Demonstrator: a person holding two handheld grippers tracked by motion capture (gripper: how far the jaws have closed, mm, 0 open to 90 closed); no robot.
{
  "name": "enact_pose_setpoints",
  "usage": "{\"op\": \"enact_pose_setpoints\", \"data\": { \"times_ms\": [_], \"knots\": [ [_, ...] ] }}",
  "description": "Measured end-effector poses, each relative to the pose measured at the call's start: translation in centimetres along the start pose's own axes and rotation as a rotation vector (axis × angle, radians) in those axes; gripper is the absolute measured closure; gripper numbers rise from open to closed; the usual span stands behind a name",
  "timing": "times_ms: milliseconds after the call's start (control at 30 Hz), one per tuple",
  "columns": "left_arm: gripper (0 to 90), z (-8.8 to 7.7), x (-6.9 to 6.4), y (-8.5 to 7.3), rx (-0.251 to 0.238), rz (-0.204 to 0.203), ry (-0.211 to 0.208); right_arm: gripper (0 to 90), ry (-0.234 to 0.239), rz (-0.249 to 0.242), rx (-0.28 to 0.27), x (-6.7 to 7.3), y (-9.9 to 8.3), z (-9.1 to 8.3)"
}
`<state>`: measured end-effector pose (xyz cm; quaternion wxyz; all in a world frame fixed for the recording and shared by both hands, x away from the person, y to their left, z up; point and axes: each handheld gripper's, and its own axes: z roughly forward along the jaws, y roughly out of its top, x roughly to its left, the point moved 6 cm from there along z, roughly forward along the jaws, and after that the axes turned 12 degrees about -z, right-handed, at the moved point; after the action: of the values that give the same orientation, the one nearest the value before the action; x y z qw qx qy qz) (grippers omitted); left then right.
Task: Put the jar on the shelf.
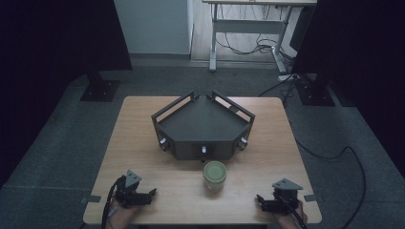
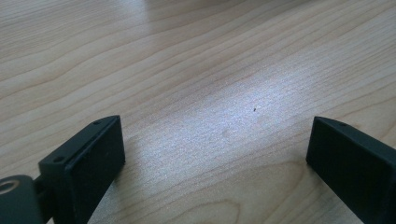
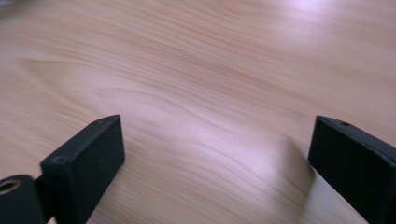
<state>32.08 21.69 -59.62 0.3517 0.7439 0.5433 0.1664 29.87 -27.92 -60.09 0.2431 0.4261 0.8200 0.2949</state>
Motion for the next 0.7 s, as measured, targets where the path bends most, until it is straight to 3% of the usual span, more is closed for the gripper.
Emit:
{"op": "enact_pose_setpoints", "data": {
  "times_ms": [67,700],
  "knots": [
    [4.0,0.01,0.00,0.01,0.000,-0.001,0.001,3.0,-0.016,0.038,-0.009,-1.05,-0.81,-0.35],
    [3.2,0.05,-0.03,0.02,0.003,0.000,0.001,0.0,-0.005,0.027,0.008,-1.11,-0.77,-0.21]
  ]
}}
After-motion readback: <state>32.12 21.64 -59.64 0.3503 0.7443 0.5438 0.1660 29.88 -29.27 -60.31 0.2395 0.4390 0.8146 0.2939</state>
